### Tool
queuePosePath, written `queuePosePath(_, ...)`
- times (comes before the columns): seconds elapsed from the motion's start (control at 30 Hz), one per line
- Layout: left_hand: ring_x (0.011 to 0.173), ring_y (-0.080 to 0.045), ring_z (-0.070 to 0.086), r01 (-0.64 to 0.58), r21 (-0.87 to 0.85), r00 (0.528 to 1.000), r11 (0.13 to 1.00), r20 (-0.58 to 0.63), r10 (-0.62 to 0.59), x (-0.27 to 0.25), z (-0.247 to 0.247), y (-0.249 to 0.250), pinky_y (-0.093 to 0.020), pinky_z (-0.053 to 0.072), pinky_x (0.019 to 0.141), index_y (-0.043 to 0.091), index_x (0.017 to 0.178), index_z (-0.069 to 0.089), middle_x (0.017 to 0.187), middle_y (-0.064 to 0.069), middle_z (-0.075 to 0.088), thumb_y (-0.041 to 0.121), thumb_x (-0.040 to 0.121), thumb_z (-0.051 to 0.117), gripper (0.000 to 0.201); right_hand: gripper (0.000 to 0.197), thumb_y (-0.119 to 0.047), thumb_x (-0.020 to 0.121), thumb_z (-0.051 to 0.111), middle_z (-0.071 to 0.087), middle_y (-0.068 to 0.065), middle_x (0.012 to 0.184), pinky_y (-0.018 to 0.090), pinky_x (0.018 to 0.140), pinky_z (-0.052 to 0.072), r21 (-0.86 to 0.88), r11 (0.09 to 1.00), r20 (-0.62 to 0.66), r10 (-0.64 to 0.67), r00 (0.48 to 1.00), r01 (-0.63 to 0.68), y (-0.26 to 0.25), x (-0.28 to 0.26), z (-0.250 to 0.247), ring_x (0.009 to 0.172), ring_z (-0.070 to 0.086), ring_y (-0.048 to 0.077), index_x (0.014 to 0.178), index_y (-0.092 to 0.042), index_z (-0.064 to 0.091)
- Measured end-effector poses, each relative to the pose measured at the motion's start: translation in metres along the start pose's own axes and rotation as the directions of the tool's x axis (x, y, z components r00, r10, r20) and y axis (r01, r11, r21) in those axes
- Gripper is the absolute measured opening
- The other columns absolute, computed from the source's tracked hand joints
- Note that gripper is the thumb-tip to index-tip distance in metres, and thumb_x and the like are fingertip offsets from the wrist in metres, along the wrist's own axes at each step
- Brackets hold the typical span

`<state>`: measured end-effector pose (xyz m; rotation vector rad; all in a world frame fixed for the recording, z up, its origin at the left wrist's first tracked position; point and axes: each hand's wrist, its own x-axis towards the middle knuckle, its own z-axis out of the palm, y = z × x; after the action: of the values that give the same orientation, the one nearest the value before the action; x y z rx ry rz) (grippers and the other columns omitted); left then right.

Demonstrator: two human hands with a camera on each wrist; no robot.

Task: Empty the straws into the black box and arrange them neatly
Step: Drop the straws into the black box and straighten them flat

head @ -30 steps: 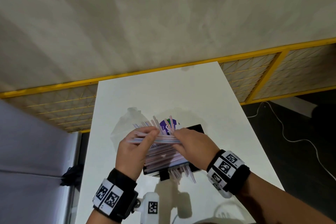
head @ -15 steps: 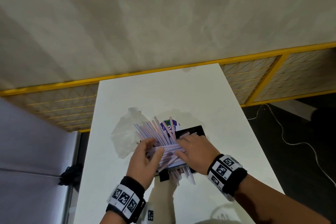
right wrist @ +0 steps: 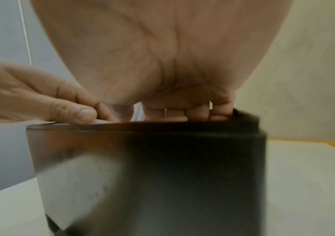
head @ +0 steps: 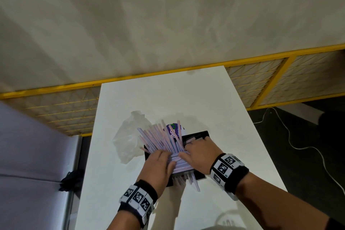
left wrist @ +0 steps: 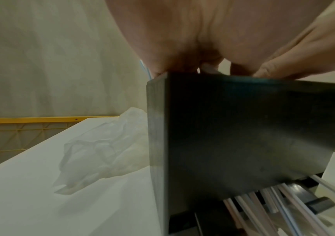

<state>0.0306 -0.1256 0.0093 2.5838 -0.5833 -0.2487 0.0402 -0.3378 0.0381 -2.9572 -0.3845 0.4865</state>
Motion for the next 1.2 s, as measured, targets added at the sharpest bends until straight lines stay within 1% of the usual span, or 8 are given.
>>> queuePosePath(0.1, 0.129, -0.022, 0.049, 0.1, -0.069, 0.995, 0.993, 0.029, -0.098, 0.007, 0.002, 0.002, -0.034, 0.041, 0.11, 0.017, 0.137, 0.056, 0.14, -0.003, 0.052, 0.022, 0.104, 0.049, 0.034, 0.048, -0.061, 0.103, 0.028, 0.065, -0.001, 0.096, 0.044, 0.095, 0.04, 0.062, 0.998, 0.019, -0.019, 1.0, 0.018, 0.003, 0.0, -0.003, 0.091, 0.06, 0.022, 0.089, -0.024, 0.057)
queuePosePath(0.2, 0.132, -0.022, 0.047, 0.087, 0.021, 0.995, 0.996, 0.047, -0.088, 0.009, 0.004, 0.0, -0.032, 0.04, 0.111, 0.019, 0.14, 0.055, 0.145, -0.002, 0.049, 0.014, 0.097, 0.055, 0.044, 0.05, -0.058, 0.104, 0.032, 0.064, 0.0, 0.11, 0.042, 0.096, 0.042, 0.125, 0.992, 0.029, -0.031, 0.999, 0.027, 0.006, -0.002, -0.003, 0.104, 0.058, 0.022, 0.114, -0.021, 0.065)
queuePosePath(0.27, 0.126, -0.021, 0.05, 0.045, 0.062, 0.998, 0.997, 0.05, -0.049, 0.008, 0.004, -0.002, -0.029, 0.039, 0.11, 0.017, 0.141, 0.055, 0.141, -0.002, 0.053, 0.017, 0.097, 0.053, 0.043, 0.049, -0.057, 0.103, 0.035, 0.065, 0.001, 0.112, 0.039, 0.094, 0.044, 0.168, 0.985, 0.028, -0.037, 0.999, 0.032, 0.007, -0.004, -0.002, 0.103, 0.059, 0.022, 0.117, -0.02, 0.064)
queuePosePath(0.43, 0.115, -0.016, 0.053, 0.056, -0.013, 0.998, 0.998, 0.012, -0.056, 0.006, 0.001, 0.003, -0.03, 0.039, 0.103, 0.022, 0.14, 0.053, 0.129, 0.003, 0.06, 0.044, 0.104, 0.044, 0.044, 0.049, -0.064, 0.1, 0.039, 0.067, 0.001, 0.099, 0.038, 0.082, 0.048, 0.237, 0.971, 0.056, -0.033, 0.998, 0.019, 0.004, -0.008, 0.001, 0.09, 0.063, 0.023, 0.101, -0.019, 0.06)
queuePosePath(0.7, 0.142, -0.019, 0.035, 0.088, 0.02, 0.996, 0.996, 0.014, -0.088, 0.001, 0.002, 0.013, -0.034, 0.024, 0.122, 0.017, 0.157, 0.034, 0.16, 0.0, 0.038, 0.046, 0.103, 0.044, 0.063, 0.043, -0.057, 0.103, 0.039, 0.06, -0.001, 0.096, 0.039, 0.083, 0.047, 0.244, 0.97, -0.139, 0.048, 0.989, -0.013, 0.002, -0.003, -0.007, 0.088, 0.058, 0.021, 0.104, -0.021, 0.062)
queuePosePath(0.83, 0.133, -0.022, 0.046, 0.076, 0.006, 0.993, 0.997, -0.086, -0.075, 0.004, -0.006, 0.02, -0.043, 0.033, 0.117, 0.017, 0.145, 0.052, 0.148, -0.001, 0.052, 0.034, 0.098, 0.058, 0.05, 0.028, -0.043, 0.103, 0.047, 0.06, -0.002, 0.095, 0.037, 0.081, 0.048, 0.262, 0.965, -0.238, 0.077, 0.968, -0.012, -0.003, -0.004, -0.015, 0.084, 0.058, 0.019, 0.101, -0.021, 0.063)
queuePosePath(0.97, 0.105, -0.02, 0.061, 0.127, -0.056, 0.972, 0.99, -0.192, -0.136, 0.012, -0.016, 0.025, -0.035, 0.05, 0.093, 0.018, 0.12, 0.066, 0.116, 0.0, 0.065, 0.02, 0.093, 0.064, 0.027, 0.023, -0.035, 0.103, 0.05, 0.062, -0.001, 0.093, 0.036, 0.077, 0.051, 0.363, 0.932, -0.239, 0.1, 0.966, -0.007, -0.015, -0.004, -0.015, 0.082, 0.059, 0.019, 0.098, -0.018, 0.065)
queuePosePath(1.2, 0.095, -0.019, 0.057, 0.137, -0.008, 0.978, 0.991, -0.159, -0.136, 0.016, -0.016, 0.032, -0.033, 0.047, 0.085, 0.018, 0.104, 0.069, 0.102, 0.002, 0.061, 0.025, 0.095, 0.062, 0.013, 0.024, -0.038, 0.103, 0.049, 0.058, 0.0, 0.098, 0.038, 0.077, 0.052, 0.382, 0.923, -0.161, 0.11, 0.981, -0.041, -0.026, -0.002, 0.0, 0.085, 0.058, 0.02, 0.1, -0.018, 0.062)
